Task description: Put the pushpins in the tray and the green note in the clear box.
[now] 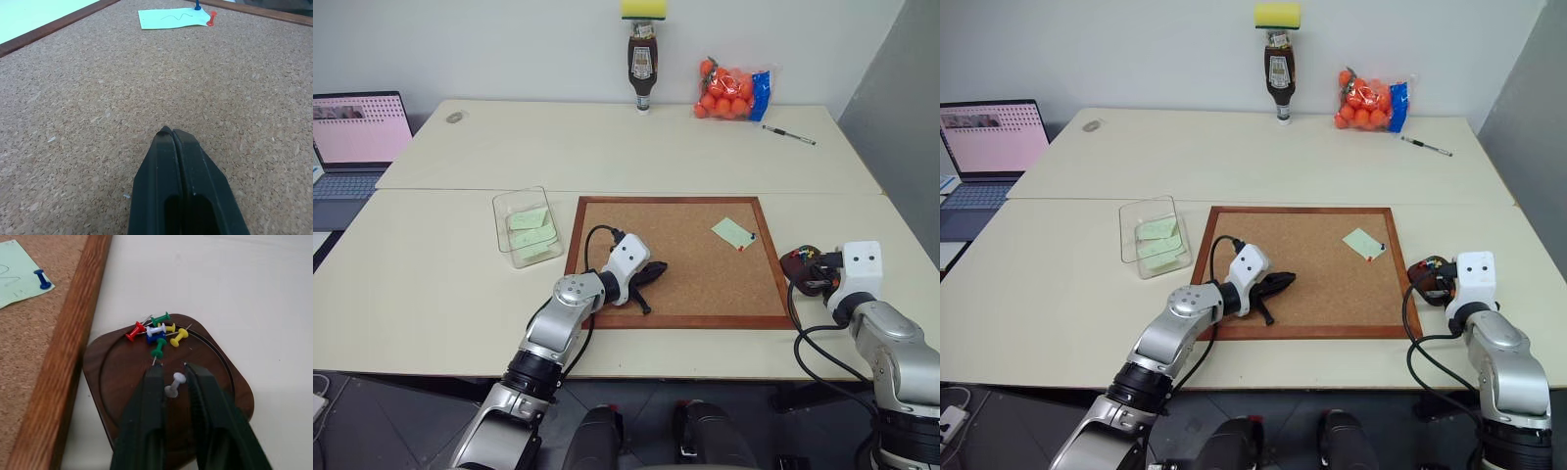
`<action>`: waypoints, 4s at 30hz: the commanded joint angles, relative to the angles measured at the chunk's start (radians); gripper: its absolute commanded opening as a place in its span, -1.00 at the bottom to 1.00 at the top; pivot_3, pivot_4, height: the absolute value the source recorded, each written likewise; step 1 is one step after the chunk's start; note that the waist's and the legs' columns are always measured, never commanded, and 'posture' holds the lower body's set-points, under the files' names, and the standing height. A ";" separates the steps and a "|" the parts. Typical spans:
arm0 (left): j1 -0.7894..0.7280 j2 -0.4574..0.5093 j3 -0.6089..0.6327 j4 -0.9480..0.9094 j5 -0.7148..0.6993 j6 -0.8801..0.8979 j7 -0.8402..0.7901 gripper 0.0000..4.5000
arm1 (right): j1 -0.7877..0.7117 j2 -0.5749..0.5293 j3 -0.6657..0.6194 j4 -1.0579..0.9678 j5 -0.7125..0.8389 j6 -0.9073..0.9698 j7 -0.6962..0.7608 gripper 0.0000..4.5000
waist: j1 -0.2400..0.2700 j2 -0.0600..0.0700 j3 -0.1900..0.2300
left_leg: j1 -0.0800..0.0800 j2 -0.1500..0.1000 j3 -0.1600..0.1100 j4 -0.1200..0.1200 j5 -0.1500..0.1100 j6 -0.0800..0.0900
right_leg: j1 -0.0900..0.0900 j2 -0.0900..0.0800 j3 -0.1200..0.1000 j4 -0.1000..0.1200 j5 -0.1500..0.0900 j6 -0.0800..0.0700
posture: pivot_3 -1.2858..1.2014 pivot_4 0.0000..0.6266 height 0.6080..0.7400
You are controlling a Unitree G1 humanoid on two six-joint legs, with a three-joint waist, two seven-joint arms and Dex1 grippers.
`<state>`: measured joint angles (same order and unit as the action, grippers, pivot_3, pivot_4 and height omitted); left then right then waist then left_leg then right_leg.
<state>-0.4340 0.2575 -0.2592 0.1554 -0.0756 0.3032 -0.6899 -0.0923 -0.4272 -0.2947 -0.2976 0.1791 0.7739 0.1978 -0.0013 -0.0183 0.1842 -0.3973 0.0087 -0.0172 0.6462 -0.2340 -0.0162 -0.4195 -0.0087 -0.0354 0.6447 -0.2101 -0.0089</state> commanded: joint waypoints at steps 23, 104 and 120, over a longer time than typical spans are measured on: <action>0.002 0.004 -0.012 0.016 0.020 0.020 0.006 -1.00 | -0.265 0.108 0.145 0.124 0.010 -0.117 -0.022 0.50 | -0.001 -0.001 0.000 | -0.001 0.000 0.000 0.000 0.000 0.000 | -0.001 0.000 0.000 -0.001 0.000 0.000 | 0.03 -0.52 1.00; 0.015 -0.006 -0.027 0.023 0.032 0.011 0.003 -1.00 | -0.010 0.038 0.000 -0.005 -0.026 -0.044 -0.049 -0.79 | 0.000 0.000 0.000 | -0.002 -0.001 -0.001 -0.001 0.000 0.000 | -0.001 -0.002 -0.001 -0.002 -0.001 -0.001 | 0.03 -0.52 1.00; 0.019 -0.001 -0.025 0.021 0.032 0.009 0.001 -1.00 | -0.002 0.060 -0.086 -0.173 0.049 0.010 -0.058 0.31 | 0.000 0.000 0.000 | -0.002 -0.001 -0.002 -0.001 0.000 0.000 | -0.001 -0.001 -0.002 -0.002 -0.001 -0.001 | 0.03 -0.52 1.00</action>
<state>-0.4373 0.2497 -0.2689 0.1543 -0.0601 0.2957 -0.6876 -0.0893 -0.3687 -0.3421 -0.3861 0.2057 0.7765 0.1470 -0.0015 -0.0187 0.1845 -0.3993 0.0083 -0.0190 0.6451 -0.2341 -0.0163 -0.4205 -0.0100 -0.0375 0.6428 -0.2111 -0.0099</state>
